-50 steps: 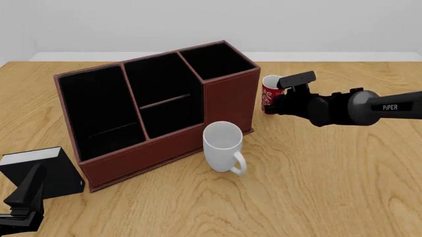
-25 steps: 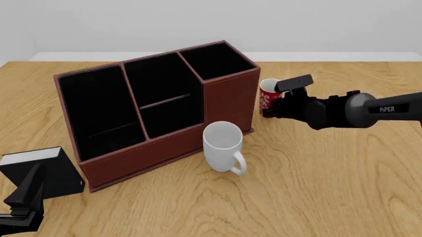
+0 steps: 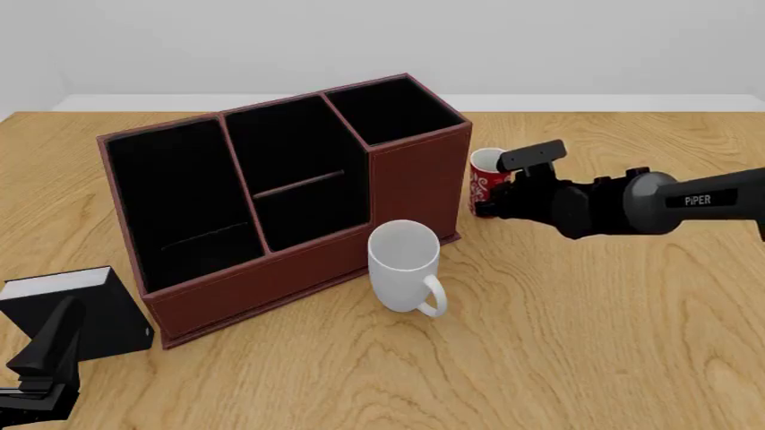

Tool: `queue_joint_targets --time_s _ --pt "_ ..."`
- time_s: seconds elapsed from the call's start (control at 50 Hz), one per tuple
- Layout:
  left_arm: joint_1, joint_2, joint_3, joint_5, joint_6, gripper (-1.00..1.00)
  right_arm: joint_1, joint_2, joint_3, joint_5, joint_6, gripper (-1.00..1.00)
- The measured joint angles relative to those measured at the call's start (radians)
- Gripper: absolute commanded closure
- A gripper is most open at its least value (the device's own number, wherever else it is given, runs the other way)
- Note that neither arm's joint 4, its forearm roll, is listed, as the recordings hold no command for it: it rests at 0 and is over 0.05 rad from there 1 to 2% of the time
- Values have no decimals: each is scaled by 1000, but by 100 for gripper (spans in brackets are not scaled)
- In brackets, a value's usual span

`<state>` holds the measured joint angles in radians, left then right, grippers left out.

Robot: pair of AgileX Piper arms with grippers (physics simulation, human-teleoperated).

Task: Pick up the red mug and place it to the right of the caddy.

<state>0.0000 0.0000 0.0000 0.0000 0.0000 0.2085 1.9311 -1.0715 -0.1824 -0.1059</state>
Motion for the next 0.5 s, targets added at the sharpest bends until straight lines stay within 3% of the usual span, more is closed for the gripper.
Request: queue_joint_targets --time_s 0.5 --pt "0 0 0 0 0 -100 -3 5 4 -11 -2 100"
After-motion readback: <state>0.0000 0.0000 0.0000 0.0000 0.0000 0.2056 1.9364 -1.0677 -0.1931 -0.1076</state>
